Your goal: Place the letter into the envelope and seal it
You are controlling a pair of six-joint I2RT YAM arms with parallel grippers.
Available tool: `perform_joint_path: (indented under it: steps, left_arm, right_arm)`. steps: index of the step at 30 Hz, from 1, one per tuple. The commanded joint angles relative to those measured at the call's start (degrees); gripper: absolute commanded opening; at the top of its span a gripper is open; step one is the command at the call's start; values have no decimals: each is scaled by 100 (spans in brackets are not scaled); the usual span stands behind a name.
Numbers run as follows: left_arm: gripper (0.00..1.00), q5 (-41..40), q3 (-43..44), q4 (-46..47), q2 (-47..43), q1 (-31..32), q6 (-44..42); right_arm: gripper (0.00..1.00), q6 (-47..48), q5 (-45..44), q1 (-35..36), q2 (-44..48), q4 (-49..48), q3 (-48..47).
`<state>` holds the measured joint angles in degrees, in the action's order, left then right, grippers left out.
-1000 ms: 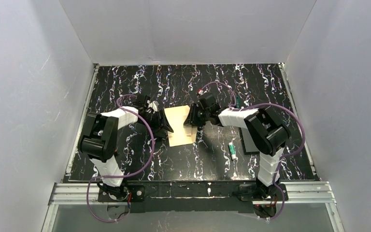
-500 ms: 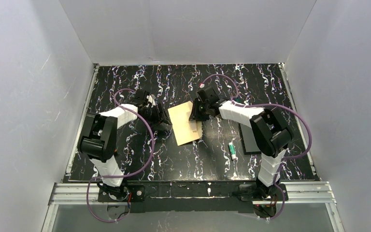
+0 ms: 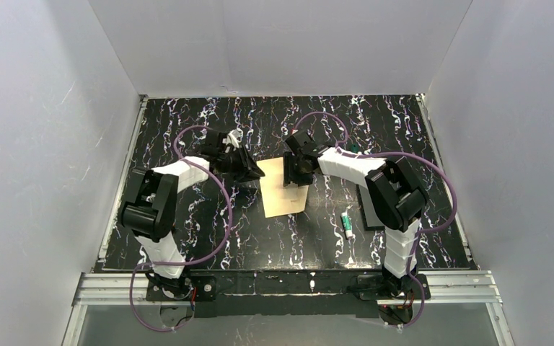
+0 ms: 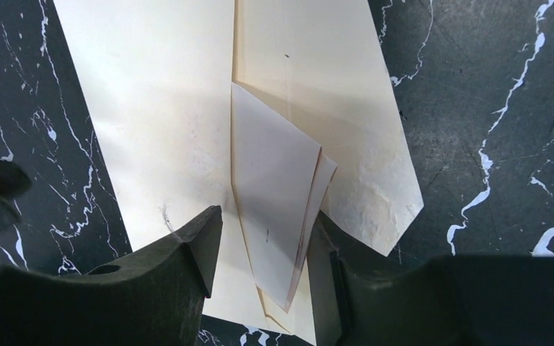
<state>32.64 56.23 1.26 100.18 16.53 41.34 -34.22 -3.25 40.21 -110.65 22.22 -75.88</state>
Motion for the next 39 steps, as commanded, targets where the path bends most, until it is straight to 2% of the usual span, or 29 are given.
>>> perform_joint_path:
  steps: [1,6,10,12,16,19,24,27,32,34,39]
  left_arm:
    - [24,615,143,303,-1,391,-30]
    - [22,291,102,111,379,561,67]
    - [22,-63,322,-658,734,634,-105]
    - [25,-110,484,-1093,985,640,-235]
    - [26,-169,469,-1254,1193,643,-314]
    - [26,-205,476,-1345,1213,643,-360]
    - [26,-299,587,-1511,1181,643,-462]
    - [27,-215,693,-1550,1182,649,-475]
    - [39,-103,1062,-1792,989,636,-621]
    - [46,-84,1301,-1914,833,633,-657]
    - [56,-374,1833,-2438,485,632,-523]
  right_arm:
    - [52,-21,104,-4,-6,2,-86]
    - [50,21,142,-28,73,-7,-7]
    - [55,53,150,-90,171,56,38]
    - [55,55,89,-116,218,101,74]
    - [55,-5,-187,-164,345,153,169]
    - [50,-29,-170,-203,444,4,277]
    - [32,-35,-87,-237,371,-53,250]
    - [30,-42,16,-279,242,-7,222]
    - [38,-52,-200,-294,220,190,168]
    - [39,-40,-233,-307,258,183,186]
    - [38,-9,4,-312,213,0,191]
